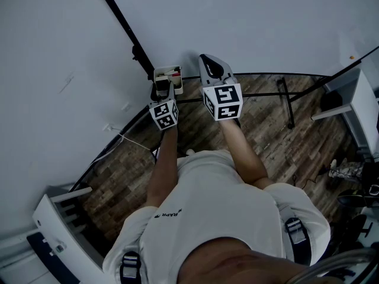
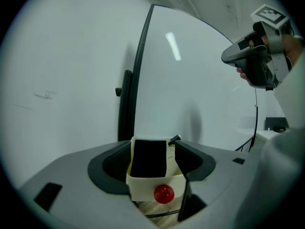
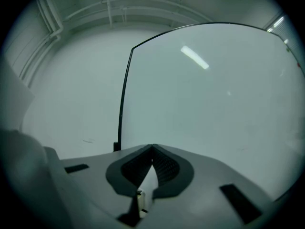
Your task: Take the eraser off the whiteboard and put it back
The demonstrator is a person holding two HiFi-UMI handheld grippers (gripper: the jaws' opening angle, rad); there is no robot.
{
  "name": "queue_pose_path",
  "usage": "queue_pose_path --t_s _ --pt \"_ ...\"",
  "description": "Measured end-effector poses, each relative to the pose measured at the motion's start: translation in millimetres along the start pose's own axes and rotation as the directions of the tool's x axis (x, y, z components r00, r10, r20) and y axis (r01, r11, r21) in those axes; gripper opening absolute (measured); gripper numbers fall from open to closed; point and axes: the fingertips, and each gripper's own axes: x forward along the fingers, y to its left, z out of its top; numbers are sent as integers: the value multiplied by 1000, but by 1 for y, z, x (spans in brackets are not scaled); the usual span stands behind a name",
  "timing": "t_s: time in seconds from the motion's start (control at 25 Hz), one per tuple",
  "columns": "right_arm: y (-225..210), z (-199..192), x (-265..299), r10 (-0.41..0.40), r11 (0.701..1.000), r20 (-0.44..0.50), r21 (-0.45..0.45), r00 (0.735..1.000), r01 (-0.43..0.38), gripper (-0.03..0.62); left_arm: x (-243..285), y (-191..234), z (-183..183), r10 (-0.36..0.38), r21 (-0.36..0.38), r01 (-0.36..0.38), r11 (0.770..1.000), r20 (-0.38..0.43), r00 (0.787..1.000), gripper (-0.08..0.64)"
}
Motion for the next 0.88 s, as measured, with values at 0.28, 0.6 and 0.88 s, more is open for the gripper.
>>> queue_pose_path --t_s 0.28,0.6,0.88 --pt "1 0 -1 0 1000 4 1 1000 0 12 -5 -2 14 3 14 -3 1000 29 1000 278" --pt "1 -1 -5 0 1000 7 4 1000 0 12 -12 -7 32 10 38 -12 999 64 998 196" --pt "-1 -1 -7 -2 1000 9 2 1000 2 12 -15 -17 45 2 51 -6 999 79 997 141"
